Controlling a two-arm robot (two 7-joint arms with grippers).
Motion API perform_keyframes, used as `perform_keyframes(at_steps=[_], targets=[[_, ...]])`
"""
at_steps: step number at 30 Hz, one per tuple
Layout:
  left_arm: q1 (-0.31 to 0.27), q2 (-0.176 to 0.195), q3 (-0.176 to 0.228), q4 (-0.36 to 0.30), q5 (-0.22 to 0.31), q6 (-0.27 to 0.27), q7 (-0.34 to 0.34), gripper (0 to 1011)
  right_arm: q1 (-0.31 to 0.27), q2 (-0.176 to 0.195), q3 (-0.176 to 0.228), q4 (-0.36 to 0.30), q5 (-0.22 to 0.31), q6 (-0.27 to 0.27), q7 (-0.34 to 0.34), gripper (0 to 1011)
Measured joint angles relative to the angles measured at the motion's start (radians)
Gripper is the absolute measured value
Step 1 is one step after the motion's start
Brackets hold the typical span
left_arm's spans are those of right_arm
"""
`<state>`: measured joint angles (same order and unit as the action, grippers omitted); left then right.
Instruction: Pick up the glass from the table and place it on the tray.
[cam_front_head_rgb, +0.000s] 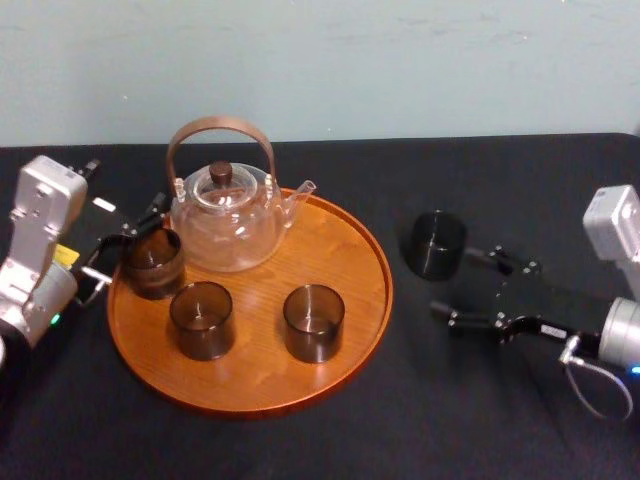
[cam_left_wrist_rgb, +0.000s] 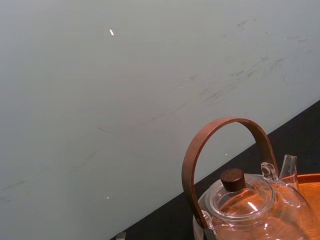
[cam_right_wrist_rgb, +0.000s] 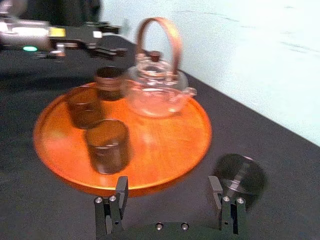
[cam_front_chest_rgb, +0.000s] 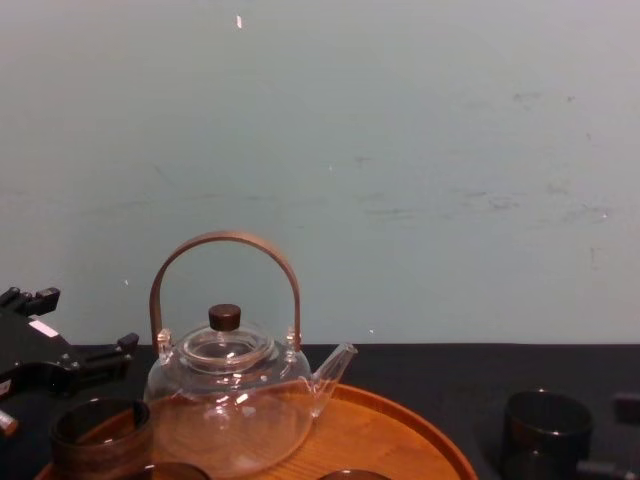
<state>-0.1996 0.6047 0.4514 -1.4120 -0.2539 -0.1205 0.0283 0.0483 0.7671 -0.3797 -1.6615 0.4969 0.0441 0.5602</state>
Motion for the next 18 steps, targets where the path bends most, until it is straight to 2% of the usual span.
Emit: perform_keyframes(at_steps=[5, 7, 15, 18], targets=[[0.0, 0.0, 0.0, 0.0, 0.0, 0.0, 0.0, 1001, -0.007, -0.011, 0.036, 0.011, -0.001, 0.034, -0.057, 1002], [0.0, 0.0, 0.0, 0.0, 0.0, 0.0, 0.0, 1001, -0.004, -0.022, 0.048, 0.019, -0.007, 0.066, -0.088, 1002], [0.0, 0.0, 0.0, 0.0, 0.0, 0.0, 0.0, 1001, 0.031, -0.063, 0.065, 0.055, -0.04, 0.167, -0.156, 1002], [0.0, 0.0, 0.0, 0.0, 0.0, 0.0, 0.0, 1001, 0.044, -0.073, 0.065, 0.069, -0.051, 0.184, -0.161, 1002]])
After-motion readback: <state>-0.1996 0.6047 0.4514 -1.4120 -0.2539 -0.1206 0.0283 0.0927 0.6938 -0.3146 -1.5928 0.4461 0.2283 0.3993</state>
